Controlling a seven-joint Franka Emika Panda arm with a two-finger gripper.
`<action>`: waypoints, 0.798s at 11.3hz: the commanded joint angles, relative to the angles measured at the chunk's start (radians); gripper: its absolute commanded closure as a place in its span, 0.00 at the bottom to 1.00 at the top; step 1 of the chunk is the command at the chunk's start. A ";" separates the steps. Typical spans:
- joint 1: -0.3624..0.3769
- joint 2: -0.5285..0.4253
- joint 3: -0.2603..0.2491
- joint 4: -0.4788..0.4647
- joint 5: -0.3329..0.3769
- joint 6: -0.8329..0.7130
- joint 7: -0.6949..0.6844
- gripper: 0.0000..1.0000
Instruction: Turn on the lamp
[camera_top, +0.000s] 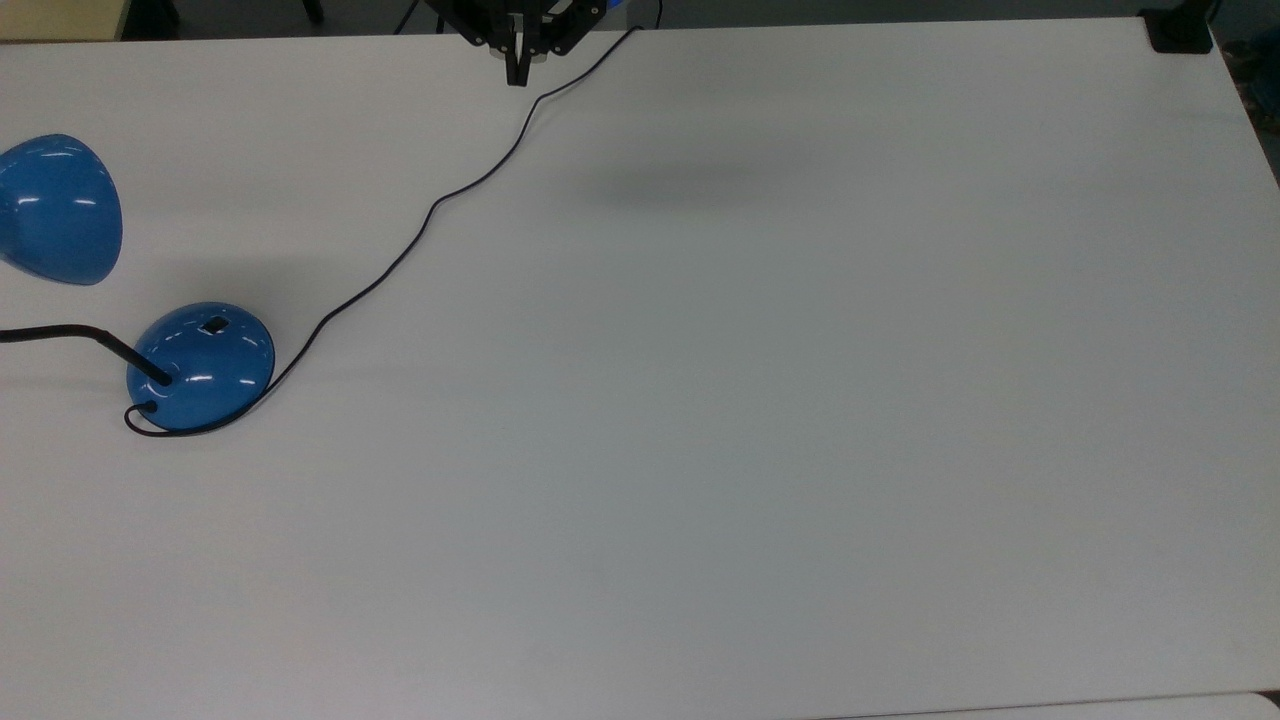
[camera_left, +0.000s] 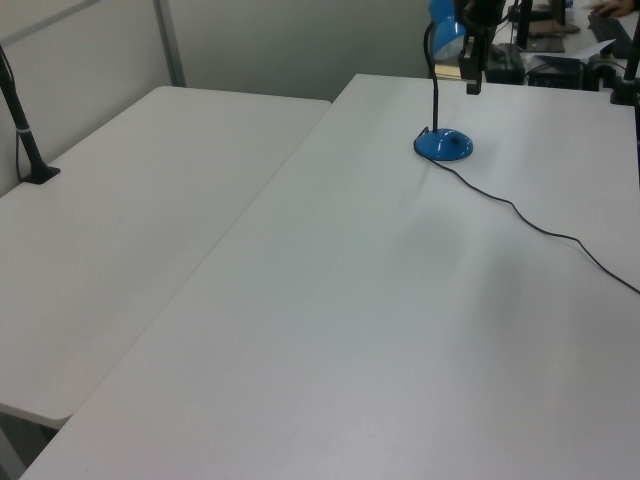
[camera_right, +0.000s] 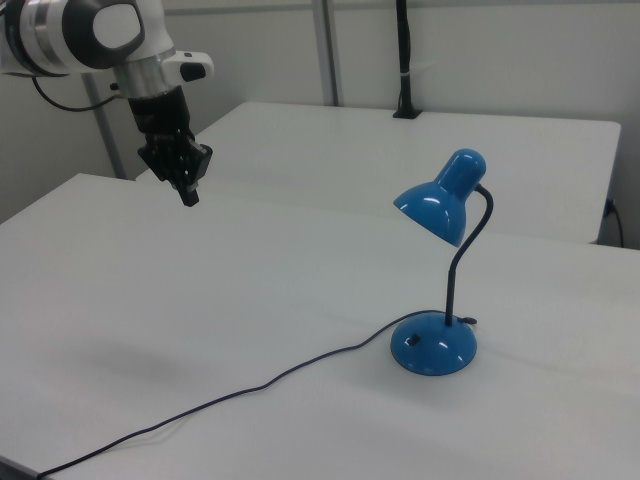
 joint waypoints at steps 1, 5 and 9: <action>0.005 -0.007 -0.012 -0.003 0.002 -0.009 -0.025 1.00; -0.061 0.013 -0.017 0.000 0.002 0.029 -0.025 1.00; -0.188 0.040 -0.017 0.000 0.005 0.118 -0.008 1.00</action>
